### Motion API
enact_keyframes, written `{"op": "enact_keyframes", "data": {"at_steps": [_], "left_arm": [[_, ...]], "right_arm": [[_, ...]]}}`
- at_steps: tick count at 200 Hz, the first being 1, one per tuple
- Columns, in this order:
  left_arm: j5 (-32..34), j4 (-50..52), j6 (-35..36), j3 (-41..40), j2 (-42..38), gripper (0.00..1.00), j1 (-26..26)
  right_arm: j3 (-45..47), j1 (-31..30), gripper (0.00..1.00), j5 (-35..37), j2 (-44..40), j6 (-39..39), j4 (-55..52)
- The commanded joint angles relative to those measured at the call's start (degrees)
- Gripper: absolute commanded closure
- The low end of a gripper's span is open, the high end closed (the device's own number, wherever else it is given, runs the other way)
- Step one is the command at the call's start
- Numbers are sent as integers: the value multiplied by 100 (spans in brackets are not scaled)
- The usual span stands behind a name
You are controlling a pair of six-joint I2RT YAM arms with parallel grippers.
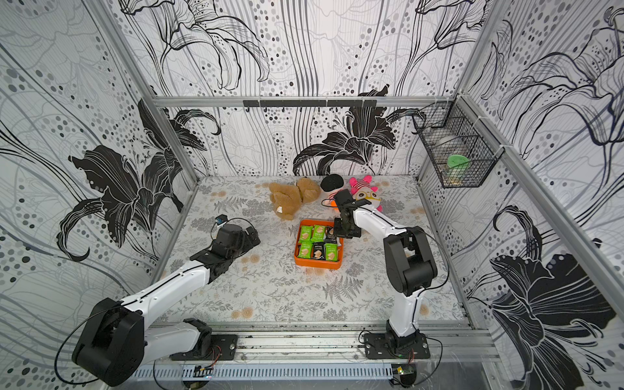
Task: Take the cookies out of the storage box
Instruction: Move the storage box to the center of the board, then pick up the cookie from the storage box.
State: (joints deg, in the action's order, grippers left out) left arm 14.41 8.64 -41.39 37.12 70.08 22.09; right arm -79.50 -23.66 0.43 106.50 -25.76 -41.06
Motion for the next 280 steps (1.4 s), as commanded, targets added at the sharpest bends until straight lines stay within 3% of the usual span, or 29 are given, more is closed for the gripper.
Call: {"op": "enact_keyframes", "data": {"at_steps": [1, 59, 81, 119, 171, 280], "left_arm": [[-221, -305, -219, 6, -73, 3, 22], [-412, -366, -492, -46, -199, 3, 61], [-435, -423, -604, -202, -356, 3, 71], [-518, -442, -765, -325, -483, 3, 69], [-607, -579, -981, -349, -372, 3, 83], [-691, -757, -1281, -464, -12, 3, 80]], "right_arm": [[-141, -392, 95, -473, -325, 355, -116], [-90, -947, 92, -731, -153, 681, 219], [-308, -991, 84, -630, -100, 711, 18], [-900, -991, 62, -379, -174, 501, -566], [-1431, -1151, 55, -737, -52, 32, -892], [-1437, -1528, 38, -394, 640, -405, -868]]}}
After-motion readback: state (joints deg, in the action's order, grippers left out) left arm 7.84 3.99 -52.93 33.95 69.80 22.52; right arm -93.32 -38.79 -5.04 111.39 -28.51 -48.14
